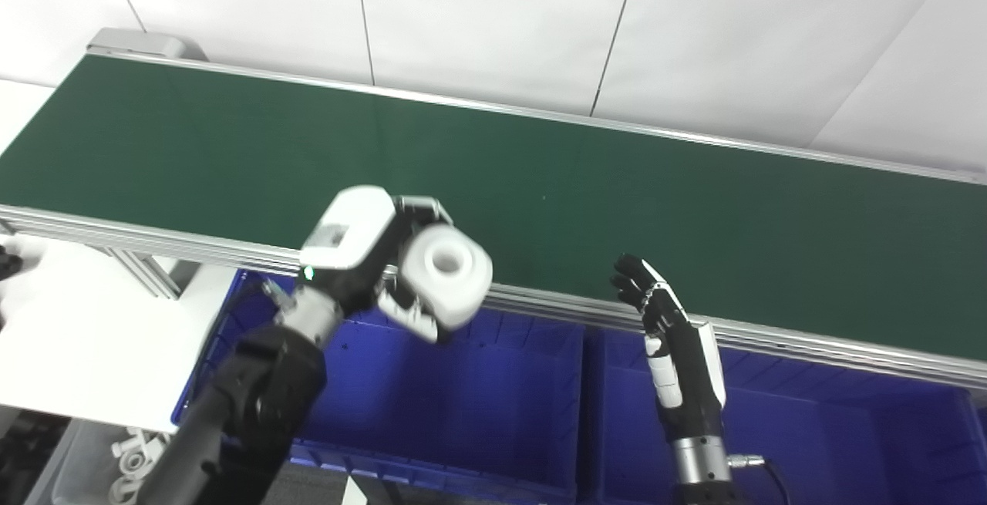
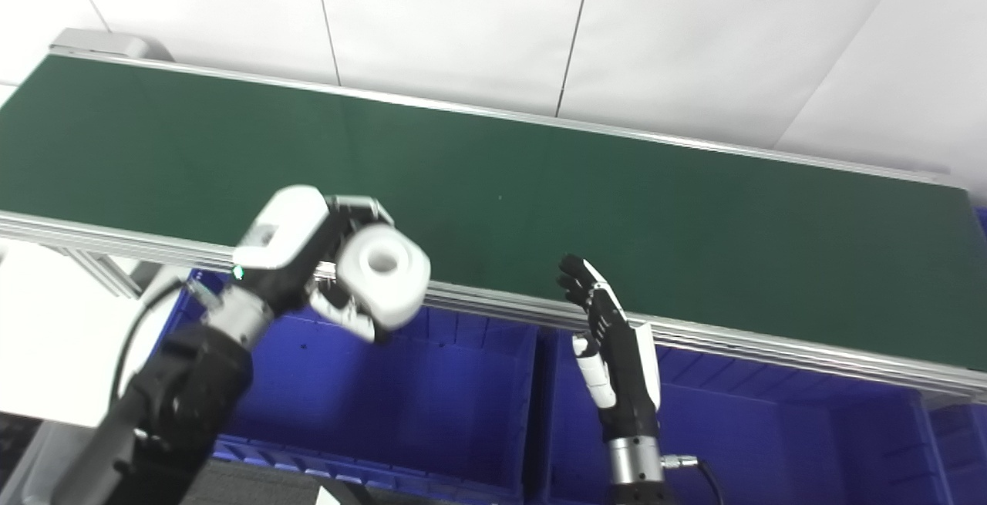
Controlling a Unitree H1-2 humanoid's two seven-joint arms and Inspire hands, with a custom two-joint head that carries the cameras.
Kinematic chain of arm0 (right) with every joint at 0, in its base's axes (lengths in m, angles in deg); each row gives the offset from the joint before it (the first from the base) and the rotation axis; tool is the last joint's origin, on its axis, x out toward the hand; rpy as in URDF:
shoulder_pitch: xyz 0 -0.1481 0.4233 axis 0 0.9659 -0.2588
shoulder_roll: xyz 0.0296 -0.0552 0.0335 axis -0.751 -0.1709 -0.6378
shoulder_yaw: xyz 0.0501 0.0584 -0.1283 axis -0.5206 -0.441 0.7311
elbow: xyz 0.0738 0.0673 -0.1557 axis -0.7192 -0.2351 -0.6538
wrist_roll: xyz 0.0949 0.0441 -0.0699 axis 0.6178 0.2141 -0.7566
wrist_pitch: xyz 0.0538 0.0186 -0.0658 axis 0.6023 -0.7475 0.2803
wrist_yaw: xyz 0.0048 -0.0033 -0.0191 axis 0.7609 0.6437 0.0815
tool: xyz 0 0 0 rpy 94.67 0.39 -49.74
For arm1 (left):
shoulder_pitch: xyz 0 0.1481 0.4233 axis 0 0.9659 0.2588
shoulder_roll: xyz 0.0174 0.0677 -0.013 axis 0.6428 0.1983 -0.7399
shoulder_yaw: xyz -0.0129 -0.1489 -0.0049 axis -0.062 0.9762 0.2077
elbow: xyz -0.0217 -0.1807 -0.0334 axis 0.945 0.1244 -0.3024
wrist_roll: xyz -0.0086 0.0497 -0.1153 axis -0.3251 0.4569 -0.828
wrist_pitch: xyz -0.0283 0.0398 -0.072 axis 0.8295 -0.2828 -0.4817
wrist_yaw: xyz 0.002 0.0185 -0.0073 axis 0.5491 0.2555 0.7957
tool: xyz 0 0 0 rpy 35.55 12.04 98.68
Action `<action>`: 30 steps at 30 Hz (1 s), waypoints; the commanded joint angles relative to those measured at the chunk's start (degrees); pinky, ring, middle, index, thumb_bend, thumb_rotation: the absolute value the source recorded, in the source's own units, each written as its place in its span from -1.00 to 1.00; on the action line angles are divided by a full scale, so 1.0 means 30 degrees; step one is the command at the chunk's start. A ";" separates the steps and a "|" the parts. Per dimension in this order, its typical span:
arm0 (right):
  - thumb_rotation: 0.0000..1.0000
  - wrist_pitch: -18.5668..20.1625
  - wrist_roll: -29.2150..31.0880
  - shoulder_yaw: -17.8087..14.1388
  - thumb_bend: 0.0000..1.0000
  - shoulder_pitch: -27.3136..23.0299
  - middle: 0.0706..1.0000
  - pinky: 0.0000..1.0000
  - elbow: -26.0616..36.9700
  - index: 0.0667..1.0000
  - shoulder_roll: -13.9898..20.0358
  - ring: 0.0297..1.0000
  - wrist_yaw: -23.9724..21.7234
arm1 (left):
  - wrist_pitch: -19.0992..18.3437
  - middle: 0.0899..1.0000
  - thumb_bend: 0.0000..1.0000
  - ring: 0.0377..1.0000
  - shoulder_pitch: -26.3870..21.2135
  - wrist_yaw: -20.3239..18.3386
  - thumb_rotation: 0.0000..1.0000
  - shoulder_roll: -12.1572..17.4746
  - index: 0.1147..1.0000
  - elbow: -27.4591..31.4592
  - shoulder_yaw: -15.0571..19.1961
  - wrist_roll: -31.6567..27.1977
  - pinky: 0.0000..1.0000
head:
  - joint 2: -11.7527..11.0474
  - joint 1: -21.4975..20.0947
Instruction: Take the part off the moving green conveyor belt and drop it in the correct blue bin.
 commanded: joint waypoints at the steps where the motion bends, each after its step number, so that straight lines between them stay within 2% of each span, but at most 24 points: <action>1: 1.00 -0.0515 0.0076 -0.0131 0.63 -0.0131 0.69 0.69 0.0324 0.69 -0.0181 0.66 -0.0156 | 0.1036 -0.18 -0.01 -0.34 -0.0287 0.1259 -1.00 -0.0163 -0.03 -0.0104 -0.0071 0.0317 -0.45 | -0.0039 0.0003; 8: 1.00 -0.0582 -0.0140 -0.0147 0.64 -0.0062 0.69 0.68 0.0259 0.70 -0.0294 0.65 -0.0116 | 0.1760 -0.20 -0.01 -0.34 -0.0396 0.2085 -1.00 -0.0269 -0.03 -0.2348 -0.1093 0.1149 -0.45 | -0.0327 -0.0202; 16: 1.00 -0.0651 -0.0486 -0.0223 0.67 -0.0008 0.69 0.67 0.0178 0.70 -0.0383 0.65 -0.0006 | 0.2252 -0.15 -0.01 -0.31 -0.0586 0.2256 -1.00 -0.0271 -0.05 -0.4177 -0.1970 0.1739 -0.42 | -0.0374 -0.0286; 30: 1.00 -0.0611 -0.0547 -0.0243 0.65 0.0119 0.70 0.67 0.0311 0.71 -0.0367 0.65 -0.0112 | 0.1762 -0.19 0.00 -0.31 -0.0628 0.1132 -1.00 0.0060 -0.06 -0.3625 -0.2690 0.2225 -0.43 | -0.0331 -0.0343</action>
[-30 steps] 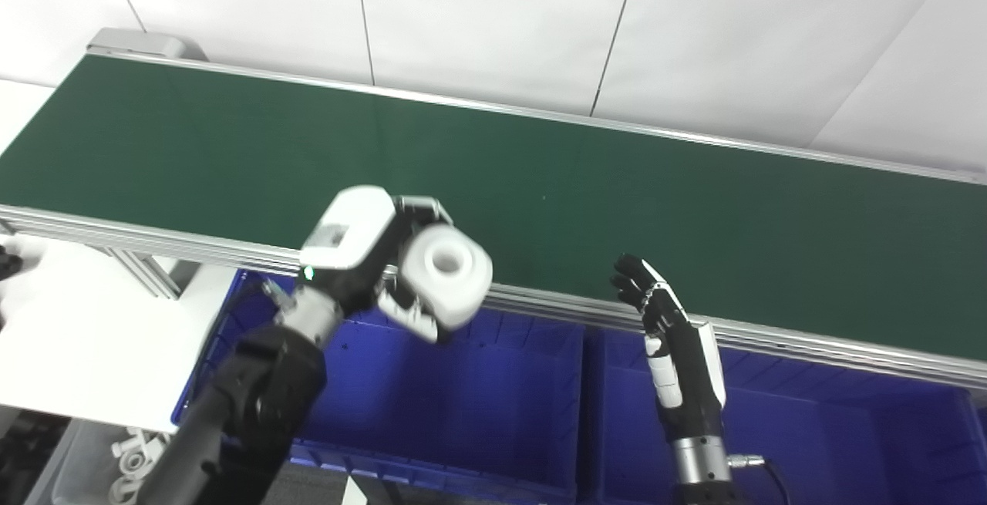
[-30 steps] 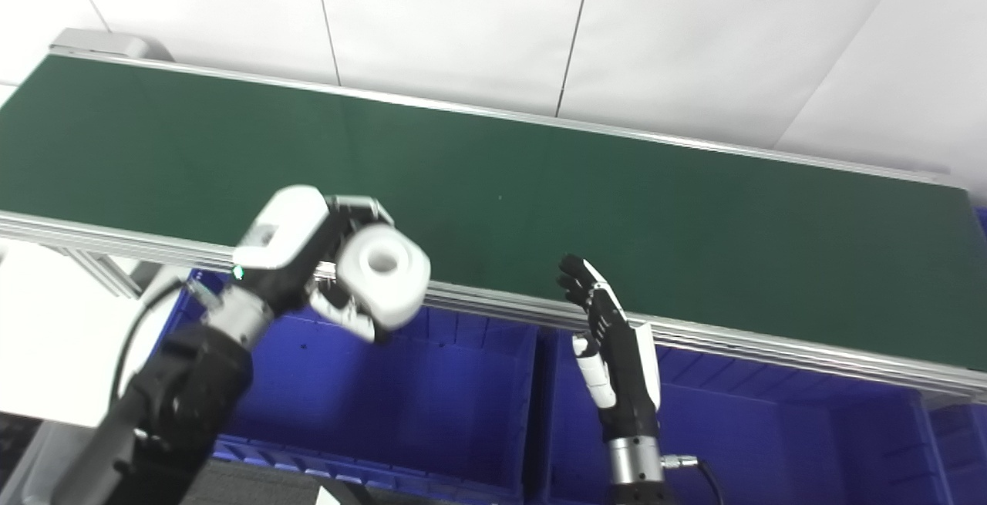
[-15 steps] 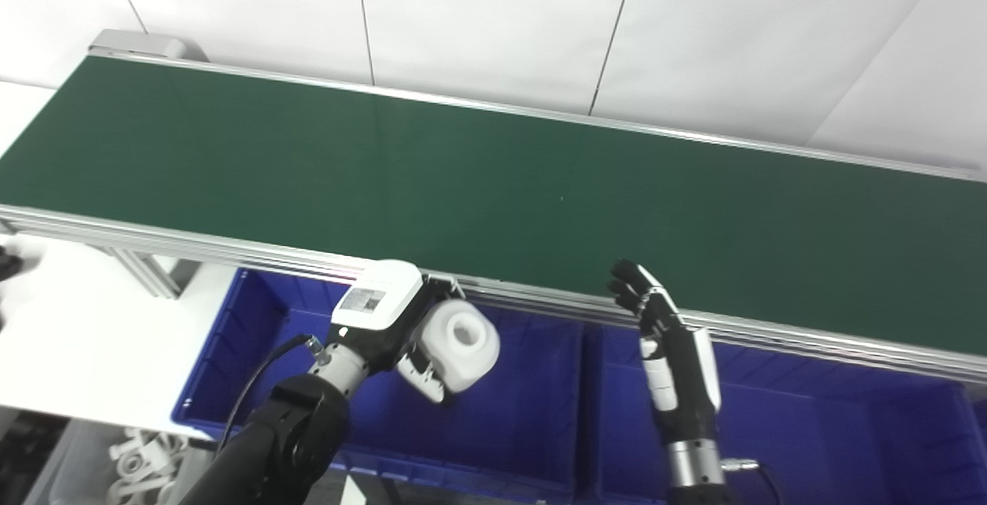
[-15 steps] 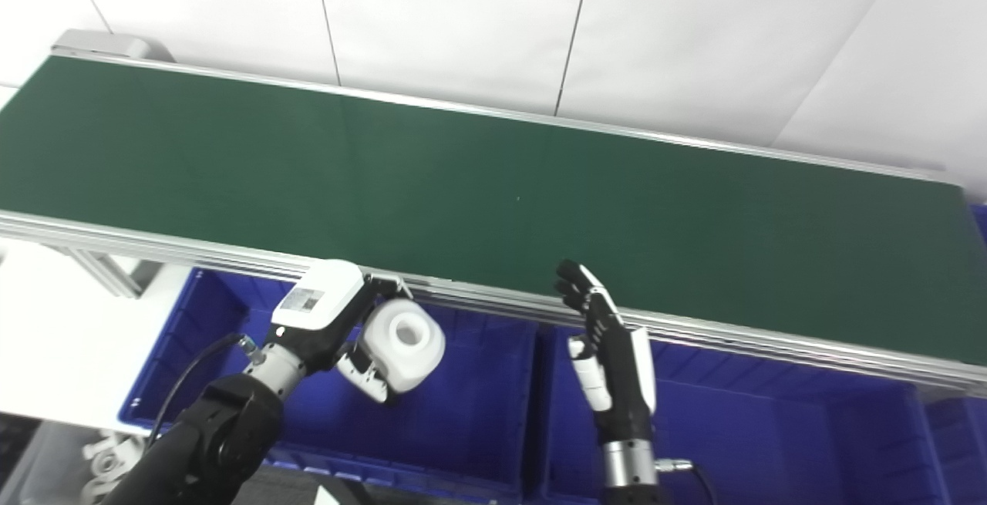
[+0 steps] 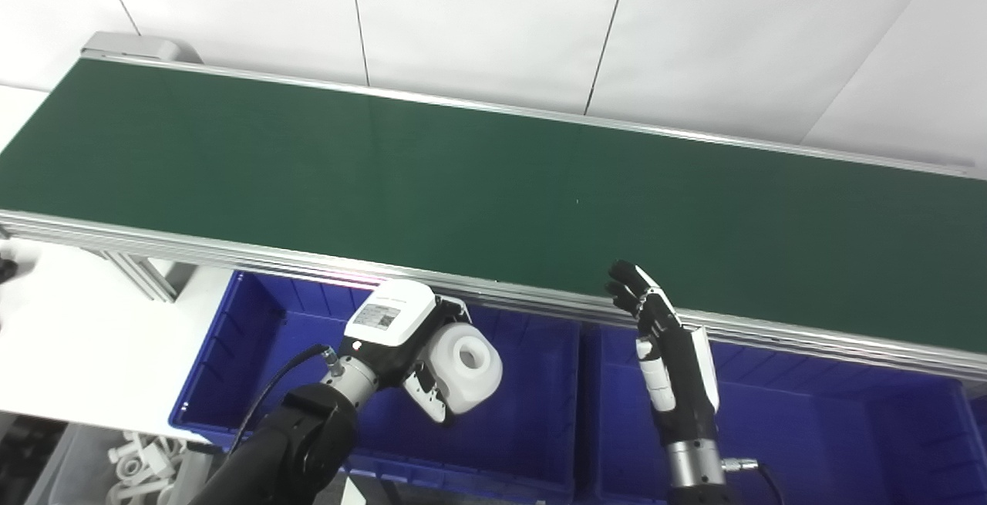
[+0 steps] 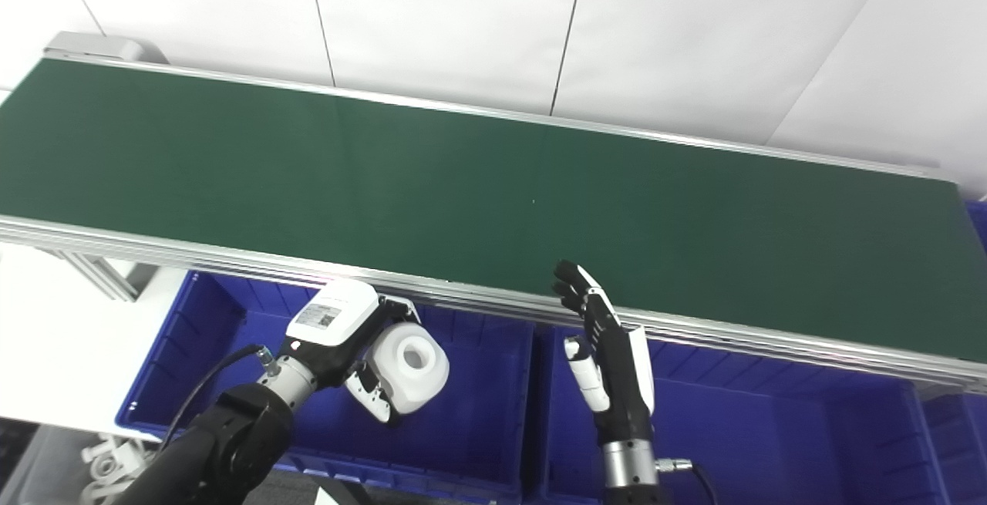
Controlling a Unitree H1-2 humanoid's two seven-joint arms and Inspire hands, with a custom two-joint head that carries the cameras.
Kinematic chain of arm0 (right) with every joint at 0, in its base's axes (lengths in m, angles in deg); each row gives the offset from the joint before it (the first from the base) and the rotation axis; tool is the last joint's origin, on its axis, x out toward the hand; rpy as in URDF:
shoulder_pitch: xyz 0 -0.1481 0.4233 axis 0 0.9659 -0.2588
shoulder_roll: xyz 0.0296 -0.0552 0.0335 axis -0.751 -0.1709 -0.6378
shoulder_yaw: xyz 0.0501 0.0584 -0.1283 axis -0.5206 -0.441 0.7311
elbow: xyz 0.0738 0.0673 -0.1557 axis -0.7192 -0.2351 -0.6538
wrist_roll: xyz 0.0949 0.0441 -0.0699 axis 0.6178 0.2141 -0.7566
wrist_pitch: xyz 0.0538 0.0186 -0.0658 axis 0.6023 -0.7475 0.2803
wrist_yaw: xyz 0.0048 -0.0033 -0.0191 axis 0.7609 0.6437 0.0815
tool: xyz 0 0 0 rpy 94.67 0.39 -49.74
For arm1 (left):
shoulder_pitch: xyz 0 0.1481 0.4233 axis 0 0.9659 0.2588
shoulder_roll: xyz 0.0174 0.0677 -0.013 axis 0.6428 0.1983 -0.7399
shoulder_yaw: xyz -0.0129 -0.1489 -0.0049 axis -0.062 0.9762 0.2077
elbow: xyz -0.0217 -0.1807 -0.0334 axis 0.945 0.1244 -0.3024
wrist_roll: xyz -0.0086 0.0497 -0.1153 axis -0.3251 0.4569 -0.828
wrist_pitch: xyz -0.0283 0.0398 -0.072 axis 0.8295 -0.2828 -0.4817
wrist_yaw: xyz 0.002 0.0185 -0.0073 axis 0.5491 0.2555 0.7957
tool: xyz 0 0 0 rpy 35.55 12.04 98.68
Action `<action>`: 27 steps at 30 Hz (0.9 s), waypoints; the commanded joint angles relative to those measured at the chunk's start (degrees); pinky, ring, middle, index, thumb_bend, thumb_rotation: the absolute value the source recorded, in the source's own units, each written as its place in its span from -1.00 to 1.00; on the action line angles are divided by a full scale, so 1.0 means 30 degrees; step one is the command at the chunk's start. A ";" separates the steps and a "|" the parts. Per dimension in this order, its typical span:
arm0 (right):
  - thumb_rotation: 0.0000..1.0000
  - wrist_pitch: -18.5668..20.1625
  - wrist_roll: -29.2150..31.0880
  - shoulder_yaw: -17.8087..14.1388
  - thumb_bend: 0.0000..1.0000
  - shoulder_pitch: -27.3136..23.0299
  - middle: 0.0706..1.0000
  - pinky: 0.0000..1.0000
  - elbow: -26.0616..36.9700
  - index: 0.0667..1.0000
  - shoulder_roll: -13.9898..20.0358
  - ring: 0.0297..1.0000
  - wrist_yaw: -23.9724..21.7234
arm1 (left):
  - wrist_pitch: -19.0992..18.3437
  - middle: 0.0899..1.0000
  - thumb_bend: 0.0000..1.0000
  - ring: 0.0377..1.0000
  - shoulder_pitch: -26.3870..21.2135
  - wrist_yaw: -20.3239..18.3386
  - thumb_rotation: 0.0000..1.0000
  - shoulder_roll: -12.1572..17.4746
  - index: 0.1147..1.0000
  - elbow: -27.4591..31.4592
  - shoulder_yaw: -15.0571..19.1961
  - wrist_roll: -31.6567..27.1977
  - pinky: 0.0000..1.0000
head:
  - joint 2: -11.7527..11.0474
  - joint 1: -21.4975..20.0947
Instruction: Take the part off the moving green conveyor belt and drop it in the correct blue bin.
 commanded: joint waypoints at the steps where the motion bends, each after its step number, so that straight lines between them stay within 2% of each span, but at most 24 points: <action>1: 1.00 -0.0585 0.0079 -0.0066 0.65 -0.0092 0.70 0.68 0.0472 0.71 -0.0160 0.65 -0.0117 | 0.0006 -0.18 0.00 -0.29 -0.0354 0.0048 -1.00 0.0121 -0.06 0.1004 0.0019 0.0372 -0.41 | 0.0044 0.0003; 2: 1.00 -0.0576 0.0096 -0.0070 0.65 -0.0090 0.70 0.68 0.0494 0.71 -0.0160 0.65 -0.0123 | -0.0191 -0.16 0.00 -0.25 -0.0319 -0.0050 -1.00 0.0125 -0.07 0.1160 0.0001 0.0615 -0.35 | 0.0044 0.0003; 3: 1.00 -0.0570 0.0104 -0.0073 0.65 -0.0088 0.70 0.68 0.0508 0.71 -0.0161 0.65 -0.0125 | -0.0333 0.04 0.03 -0.04 -0.0292 -0.0127 -0.92 0.0122 -0.11 0.1269 -0.0006 0.0776 -0.18 | 0.0044 0.0003; 4: 1.00 -0.0526 0.0110 -0.0083 0.65 -0.0075 0.70 0.68 0.0548 0.71 -0.0170 0.65 -0.0119 | -0.0451 0.11 0.03 0.03 -0.0238 -0.0310 -0.90 0.0141 -0.12 0.1489 0.0004 0.0863 -0.11 | 0.0085 0.0032; 5: 1.00 -0.0491 0.0145 -0.0092 0.67 -0.0063 0.69 0.68 0.0582 0.70 -0.0179 0.65 -0.0123 | -0.0485 0.27 0.51 0.22 -0.0209 -0.0461 -0.69 0.0185 0.07 0.1664 -0.0010 0.0945 0.04 | 0.0085 0.0033; 6: 1.00 -0.0465 0.0172 -0.0099 0.67 -0.0050 0.69 0.67 0.0611 0.70 -0.0184 0.65 -0.0130 | -0.0497 0.43 0.80 0.39 -0.0192 -0.0565 -0.48 0.0220 0.25 0.1782 -0.0024 0.0990 0.19 | 0.0105 0.0031; 7: 1.00 -0.0469 0.0243 -0.0107 0.68 -0.0043 0.69 0.67 0.0618 0.70 -0.0191 0.65 -0.0147 | -0.0447 0.48 0.90 0.45 -0.0203 -0.0737 -0.40 0.0333 0.30 0.1919 -0.0092 0.1106 0.24 | 0.0117 0.0021; 8: 1.00 -0.0481 0.0292 -0.0111 0.67 -0.0038 0.69 0.67 0.0619 0.70 -0.0195 0.65 -0.0159 | -0.0401 0.64 0.96 0.59 -0.0212 -0.0852 -0.18 0.0402 0.48 0.1994 -0.0131 0.1197 0.40 | 0.0093 0.0025; 10: 1.00 -0.0504 0.0287 -0.0105 0.67 -0.0027 0.70 0.68 0.0613 0.70 -0.0172 0.66 -0.0173 | -0.0397 0.77 0.99 0.71 -0.0217 -0.1390 0.01 0.0546 0.64 0.2293 -0.0181 0.1259 0.54 | 0.0091 -0.0009; 12: 1.00 -0.0509 0.0256 -0.0092 0.67 -0.0017 0.70 0.69 0.0628 0.71 -0.0141 0.66 -0.0191 | -0.0329 0.83 1.00 0.76 -0.0195 -0.1794 0.14 0.0629 0.72 0.2527 -0.0161 0.1106 0.60 | 0.0098 -0.0017; 19: 1.00 -0.0490 0.0208 -0.0108 0.68 -0.0007 0.70 0.70 0.0664 0.71 -0.0138 0.66 -0.0186 | -0.0071 0.81 1.00 0.76 -0.0205 -0.2135 0.20 0.0709 0.70 0.2744 -0.0114 0.0813 0.60 | 0.0048 -0.0034; 27: 1.00 -0.0608 0.0189 -0.0125 0.68 0.0023 0.69 0.69 0.0603 0.70 -0.0137 0.66 -0.0160 | 0.0339 0.78 1.00 0.75 -0.0138 -0.2099 0.15 0.0731 0.69 0.2981 -0.0035 0.0325 0.60 | -0.0120 -0.0086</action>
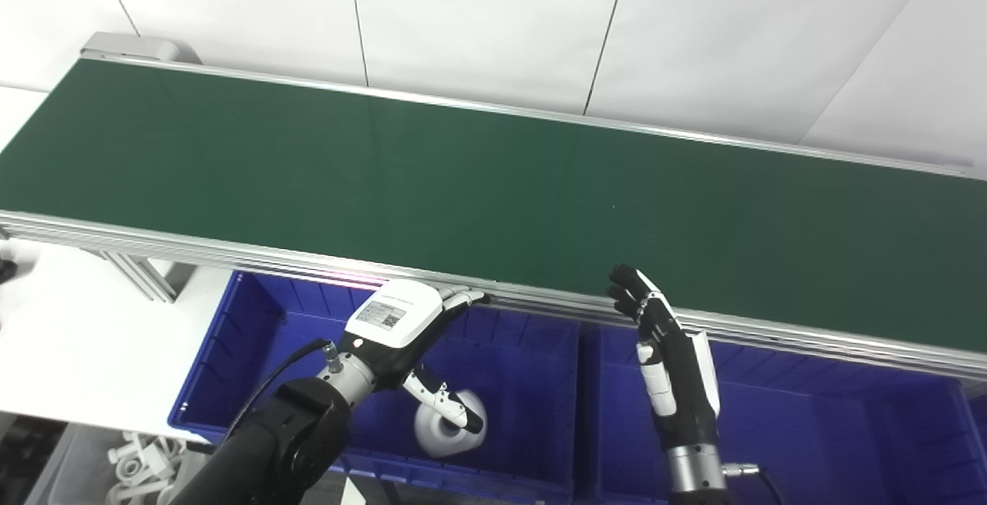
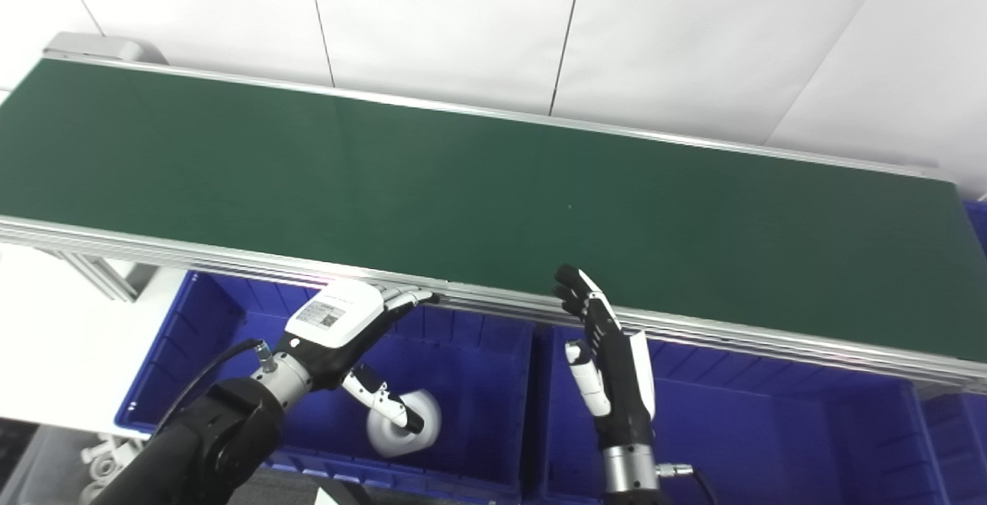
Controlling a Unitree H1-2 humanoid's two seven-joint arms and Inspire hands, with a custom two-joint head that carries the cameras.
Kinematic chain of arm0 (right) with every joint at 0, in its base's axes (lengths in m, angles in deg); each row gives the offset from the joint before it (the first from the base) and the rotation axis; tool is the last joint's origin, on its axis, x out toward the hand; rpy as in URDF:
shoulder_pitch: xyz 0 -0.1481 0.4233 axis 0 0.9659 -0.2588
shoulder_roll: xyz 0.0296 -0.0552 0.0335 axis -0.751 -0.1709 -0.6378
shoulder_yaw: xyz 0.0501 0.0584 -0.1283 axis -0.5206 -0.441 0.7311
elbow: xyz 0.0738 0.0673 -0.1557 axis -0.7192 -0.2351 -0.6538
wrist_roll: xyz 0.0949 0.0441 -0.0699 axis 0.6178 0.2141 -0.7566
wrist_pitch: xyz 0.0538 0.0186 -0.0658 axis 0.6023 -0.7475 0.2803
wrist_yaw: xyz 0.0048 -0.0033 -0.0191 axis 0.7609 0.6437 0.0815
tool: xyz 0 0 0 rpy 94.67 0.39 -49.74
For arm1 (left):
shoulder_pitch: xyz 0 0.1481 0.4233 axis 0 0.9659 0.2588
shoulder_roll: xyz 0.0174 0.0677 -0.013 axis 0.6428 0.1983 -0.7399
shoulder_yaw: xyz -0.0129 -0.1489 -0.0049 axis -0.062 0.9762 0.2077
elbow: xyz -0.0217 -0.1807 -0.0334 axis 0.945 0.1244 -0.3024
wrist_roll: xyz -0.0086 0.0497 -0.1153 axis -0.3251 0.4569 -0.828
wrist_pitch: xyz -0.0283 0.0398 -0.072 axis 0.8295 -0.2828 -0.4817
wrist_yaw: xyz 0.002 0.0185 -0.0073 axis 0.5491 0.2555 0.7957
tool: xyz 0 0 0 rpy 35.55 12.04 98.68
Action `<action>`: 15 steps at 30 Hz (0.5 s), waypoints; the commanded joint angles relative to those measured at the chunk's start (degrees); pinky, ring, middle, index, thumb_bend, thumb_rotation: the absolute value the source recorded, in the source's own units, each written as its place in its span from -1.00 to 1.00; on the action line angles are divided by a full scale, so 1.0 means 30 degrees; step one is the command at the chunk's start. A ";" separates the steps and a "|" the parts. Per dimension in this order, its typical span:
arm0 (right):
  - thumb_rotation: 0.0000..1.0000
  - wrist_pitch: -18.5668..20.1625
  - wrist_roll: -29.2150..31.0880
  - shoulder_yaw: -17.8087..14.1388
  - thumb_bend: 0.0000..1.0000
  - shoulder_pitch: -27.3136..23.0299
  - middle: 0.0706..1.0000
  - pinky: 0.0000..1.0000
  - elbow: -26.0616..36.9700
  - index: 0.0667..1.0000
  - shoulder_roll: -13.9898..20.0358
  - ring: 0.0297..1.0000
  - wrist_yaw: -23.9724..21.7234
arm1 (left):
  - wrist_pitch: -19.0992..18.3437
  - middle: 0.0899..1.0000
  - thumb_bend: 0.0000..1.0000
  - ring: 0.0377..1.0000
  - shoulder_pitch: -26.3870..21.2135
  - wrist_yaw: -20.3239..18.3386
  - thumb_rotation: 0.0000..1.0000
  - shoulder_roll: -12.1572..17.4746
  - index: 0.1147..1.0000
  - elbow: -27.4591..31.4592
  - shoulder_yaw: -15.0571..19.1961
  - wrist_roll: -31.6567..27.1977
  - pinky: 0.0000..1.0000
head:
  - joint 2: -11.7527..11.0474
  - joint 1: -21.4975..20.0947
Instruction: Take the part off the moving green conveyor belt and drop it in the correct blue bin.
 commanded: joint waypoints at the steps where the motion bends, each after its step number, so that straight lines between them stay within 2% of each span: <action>1: 1.00 -0.0620 0.0066 -0.0071 0.68 -0.0140 0.70 0.69 0.0507 0.70 -0.0113 0.66 -0.0144 | 0.0566 0.78 1.00 0.74 -0.0150 0.0338 0.15 0.0105 0.69 0.0704 0.0151 -0.0350 0.60 | -0.0064 -0.0018; 7: 1.00 -0.0614 0.0052 -0.0005 0.68 0.0028 0.70 0.72 0.0564 0.70 -0.0151 0.66 -0.0155 | 0.1134 0.77 1.00 0.74 0.0233 0.0336 0.19 0.0134 0.71 0.2062 0.0283 -0.1313 0.56 | -0.0392 -0.0178; 15: 1.00 -0.0883 -0.0076 -0.0022 0.67 0.0200 0.70 0.71 0.0419 0.70 -0.0117 0.67 -0.0123 | 0.1262 0.76 1.00 0.71 0.0921 0.0153 0.30 -0.0947 0.69 0.4702 0.0648 -0.3289 0.52 | -0.0680 -0.0323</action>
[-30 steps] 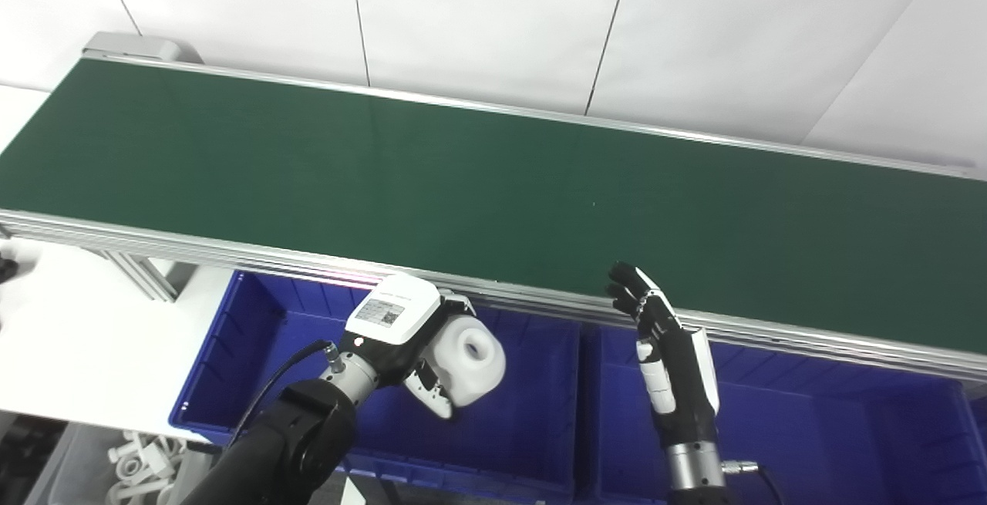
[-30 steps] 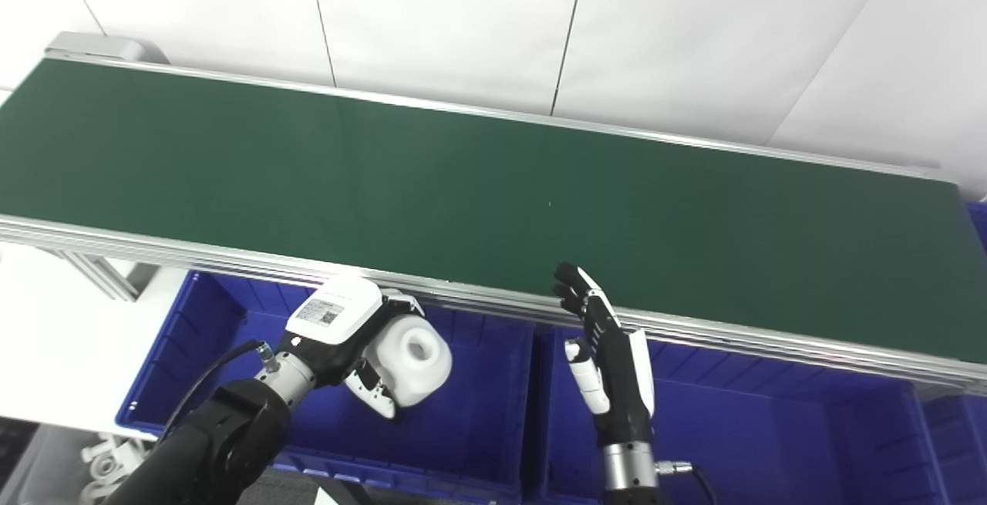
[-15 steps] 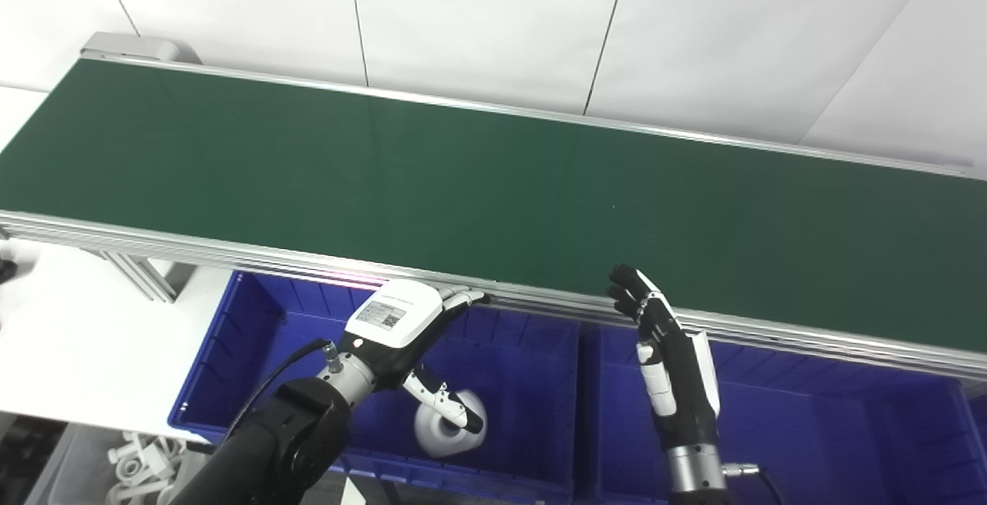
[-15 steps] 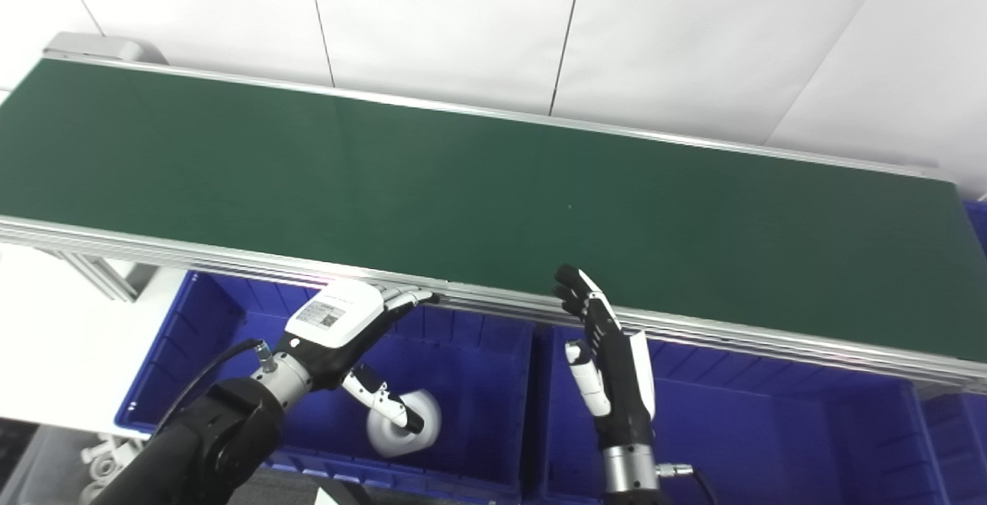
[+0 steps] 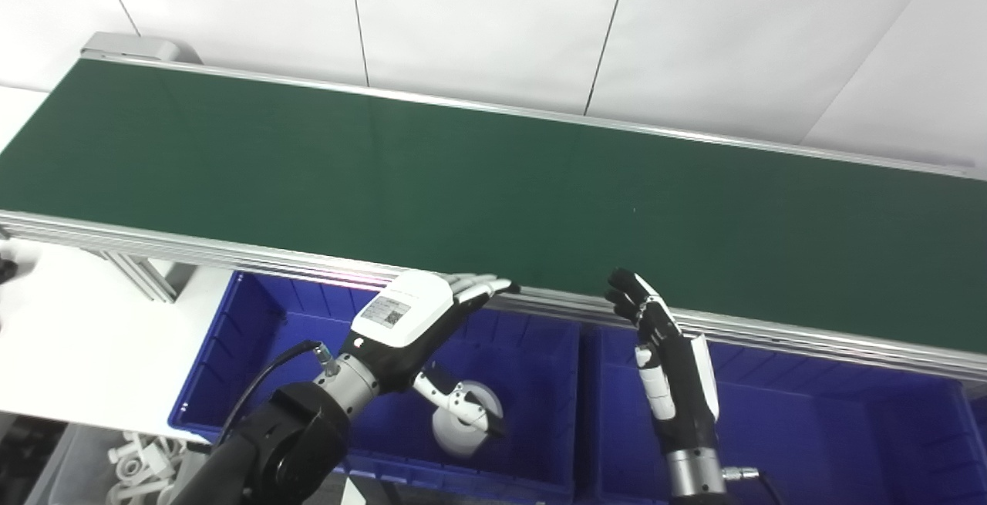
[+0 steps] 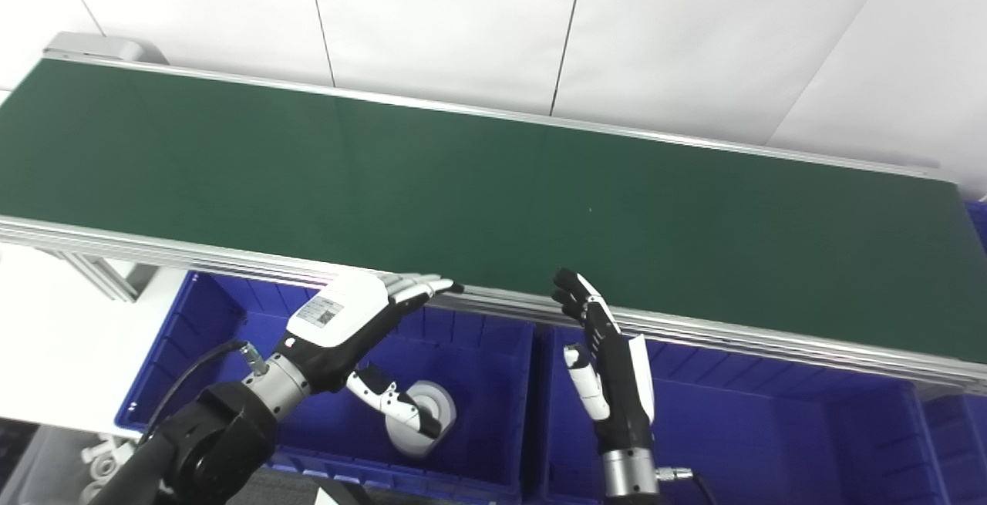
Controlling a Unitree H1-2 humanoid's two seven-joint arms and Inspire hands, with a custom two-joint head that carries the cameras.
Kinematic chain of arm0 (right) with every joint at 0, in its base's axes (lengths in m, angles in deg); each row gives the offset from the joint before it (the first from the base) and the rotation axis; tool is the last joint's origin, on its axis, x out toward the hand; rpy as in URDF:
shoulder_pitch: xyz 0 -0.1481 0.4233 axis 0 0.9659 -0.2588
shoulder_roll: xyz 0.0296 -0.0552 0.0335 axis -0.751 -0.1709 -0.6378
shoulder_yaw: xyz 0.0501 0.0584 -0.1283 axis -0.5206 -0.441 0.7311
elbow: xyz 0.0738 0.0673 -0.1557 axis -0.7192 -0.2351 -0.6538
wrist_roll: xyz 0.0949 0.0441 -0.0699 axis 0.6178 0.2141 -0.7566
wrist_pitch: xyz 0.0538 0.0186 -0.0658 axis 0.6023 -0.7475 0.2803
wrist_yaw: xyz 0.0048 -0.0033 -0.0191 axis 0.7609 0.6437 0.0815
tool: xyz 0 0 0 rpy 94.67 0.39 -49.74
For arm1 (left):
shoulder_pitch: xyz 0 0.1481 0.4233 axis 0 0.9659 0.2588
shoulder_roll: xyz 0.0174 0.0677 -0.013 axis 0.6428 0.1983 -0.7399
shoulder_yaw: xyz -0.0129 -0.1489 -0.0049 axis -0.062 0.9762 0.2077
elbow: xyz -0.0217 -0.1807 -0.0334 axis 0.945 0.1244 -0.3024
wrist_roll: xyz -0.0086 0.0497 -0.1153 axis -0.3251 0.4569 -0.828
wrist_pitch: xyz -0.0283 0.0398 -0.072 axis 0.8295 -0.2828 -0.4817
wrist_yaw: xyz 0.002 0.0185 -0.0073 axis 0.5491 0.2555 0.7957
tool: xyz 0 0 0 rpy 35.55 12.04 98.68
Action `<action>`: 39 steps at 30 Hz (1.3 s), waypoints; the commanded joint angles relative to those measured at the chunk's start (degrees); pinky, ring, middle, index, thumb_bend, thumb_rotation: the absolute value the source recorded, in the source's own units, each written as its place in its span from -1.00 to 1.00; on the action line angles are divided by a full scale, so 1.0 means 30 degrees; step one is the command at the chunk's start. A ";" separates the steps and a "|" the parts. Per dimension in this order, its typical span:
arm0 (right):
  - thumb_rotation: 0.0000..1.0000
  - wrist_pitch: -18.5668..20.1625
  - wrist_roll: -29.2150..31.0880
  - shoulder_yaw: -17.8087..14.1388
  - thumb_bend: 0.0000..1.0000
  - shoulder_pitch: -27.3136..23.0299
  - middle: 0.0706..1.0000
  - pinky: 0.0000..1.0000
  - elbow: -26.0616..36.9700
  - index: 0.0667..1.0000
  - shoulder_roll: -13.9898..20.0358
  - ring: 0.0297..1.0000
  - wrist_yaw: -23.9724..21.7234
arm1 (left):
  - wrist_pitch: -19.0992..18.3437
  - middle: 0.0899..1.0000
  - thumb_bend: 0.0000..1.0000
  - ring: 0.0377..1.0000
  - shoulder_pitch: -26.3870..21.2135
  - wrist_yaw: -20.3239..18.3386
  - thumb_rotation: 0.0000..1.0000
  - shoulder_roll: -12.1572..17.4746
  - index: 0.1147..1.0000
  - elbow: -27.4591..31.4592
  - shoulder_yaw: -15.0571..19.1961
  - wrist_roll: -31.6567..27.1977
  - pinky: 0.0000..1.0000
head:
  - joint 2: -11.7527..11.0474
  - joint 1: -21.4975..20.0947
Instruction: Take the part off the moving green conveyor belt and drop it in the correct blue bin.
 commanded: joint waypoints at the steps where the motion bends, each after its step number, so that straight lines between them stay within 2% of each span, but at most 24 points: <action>1: 1.00 -0.0850 0.0057 -0.0040 0.67 -0.0019 0.70 0.70 0.0390 0.70 -0.0128 0.68 -0.0104 | 0.0495 0.76 1.00 0.71 -0.0014 0.0233 0.35 -0.0318 0.70 0.0908 0.0184 -0.0542 0.51 | -0.0013 -0.0114; 4: 1.00 -0.1020 -0.0146 -0.0026 0.66 0.0023 0.70 0.68 0.0211 0.70 -0.0191 0.67 0.0019 | 0.0921 0.75 1.00 0.71 0.0291 0.0726 0.40 -0.0834 0.69 0.1081 0.0471 -0.1653 0.49 | -0.0252 -0.0404; 7: 1.00 -0.1238 -0.0117 0.0021 0.65 0.0025 0.71 0.70 -0.0011 0.70 -0.0241 0.69 0.0006 | 0.1256 0.71 1.00 0.66 0.0756 0.1645 0.50 -0.1927 0.65 0.0984 0.1011 -0.3112 0.40 | -0.0465 -0.0609; 13: 1.00 -0.1668 -0.0410 -0.0037 0.62 -0.0059 0.75 0.71 -0.0866 0.73 -0.0226 0.71 0.0596 | 0.1687 0.74 1.00 0.68 0.0823 0.2898 0.61 -0.3692 0.70 -0.0897 0.1837 -0.4570 0.43 | -0.1679 -0.0529; 18: 1.00 -0.1688 -0.0925 0.0144 0.64 -0.0225 0.72 0.66 -0.1693 0.67 -0.0282 0.67 0.2262 | 0.2039 0.80 1.00 0.72 0.0480 0.3206 0.65 -0.4189 0.76 -0.2702 0.2327 -0.5585 0.47 | -0.2744 -0.1020; 21: 0.94 -0.1693 -0.0489 0.0289 0.62 -0.0342 0.73 0.64 -0.1952 0.66 -0.0207 0.69 0.3091 | 0.2754 0.82 1.00 0.75 0.0356 0.3561 0.64 -0.4337 0.77 -0.3909 0.2649 -0.6418 0.52 | -0.3353 -0.1308; 22: 0.92 -0.1693 -0.0337 0.0326 0.63 -0.0374 0.72 0.64 -0.1964 0.67 -0.0151 0.70 0.3288 | 0.2932 0.84 1.00 0.77 0.0321 0.3646 0.64 -0.4377 0.78 -0.4192 0.2731 -0.6665 0.55 | -0.3353 -0.1308; 28: 0.92 -0.1691 0.0092 0.0210 0.63 -0.0380 0.72 0.62 -0.1089 0.69 0.0240 0.68 0.3864 | 0.4598 0.90 1.00 0.82 0.0002 0.4149 0.61 -0.4499 0.83 -0.6112 0.3313 -0.8148 0.61 | -0.4355 -0.2052; 33: 0.94 -0.1691 -0.0069 -0.0120 0.62 -0.0500 0.69 0.62 -0.0345 0.68 0.0491 0.66 0.4460 | 0.5009 0.90 1.00 0.82 -0.0310 0.4111 0.61 -0.4615 0.84 -0.6435 0.3460 -0.8291 0.60 | -0.4119 -0.2670; 38: 0.92 -0.1686 -0.0433 -0.0123 0.63 -0.0160 0.67 0.60 -0.0066 0.67 0.0261 0.63 0.4954 | 0.4586 0.91 1.00 0.84 -0.0373 0.3716 0.62 -0.4748 0.85 -0.5664 0.3428 -0.8713 0.65 | -0.2924 -0.3514; 39: 0.91 -0.1682 -0.0517 -0.0072 0.62 -0.0087 0.67 0.60 0.0037 0.66 0.0240 0.62 0.4986 | 0.4404 0.91 1.00 0.85 -0.0327 0.3622 0.62 -0.4791 0.85 -0.5427 0.3387 -0.8744 0.67 | -0.2492 -0.3641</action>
